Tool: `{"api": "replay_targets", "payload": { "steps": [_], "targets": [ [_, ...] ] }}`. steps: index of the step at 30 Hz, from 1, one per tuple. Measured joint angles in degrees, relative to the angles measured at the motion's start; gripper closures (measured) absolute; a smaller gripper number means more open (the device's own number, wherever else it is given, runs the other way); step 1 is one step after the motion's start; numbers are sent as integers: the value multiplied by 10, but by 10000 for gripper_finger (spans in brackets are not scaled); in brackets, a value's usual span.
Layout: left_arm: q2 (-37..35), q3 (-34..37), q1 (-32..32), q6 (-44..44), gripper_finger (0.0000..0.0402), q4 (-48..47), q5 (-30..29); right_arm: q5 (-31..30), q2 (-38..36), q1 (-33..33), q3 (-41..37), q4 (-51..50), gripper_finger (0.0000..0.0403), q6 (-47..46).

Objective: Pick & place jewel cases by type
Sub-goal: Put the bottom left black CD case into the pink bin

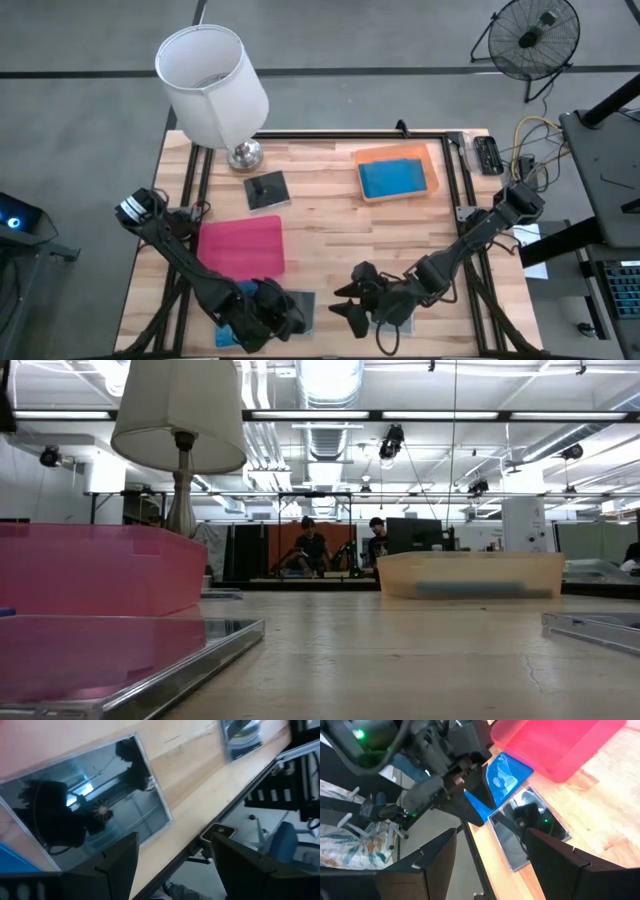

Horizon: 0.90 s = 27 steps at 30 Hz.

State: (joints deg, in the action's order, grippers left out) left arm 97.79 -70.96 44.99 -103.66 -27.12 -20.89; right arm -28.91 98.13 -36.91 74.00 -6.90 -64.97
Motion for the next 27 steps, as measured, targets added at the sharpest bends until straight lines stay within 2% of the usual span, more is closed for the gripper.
{"api": "replay_targets", "payload": {
  "steps": [10,27],
  "targets": [
    [61,0,0,-1,172,21,46,-13,0,0,3,4,172,-18],
    [111,0,-13,-23,172,34,54,-13,0,0,3,19,171,-19]
  ]
}}
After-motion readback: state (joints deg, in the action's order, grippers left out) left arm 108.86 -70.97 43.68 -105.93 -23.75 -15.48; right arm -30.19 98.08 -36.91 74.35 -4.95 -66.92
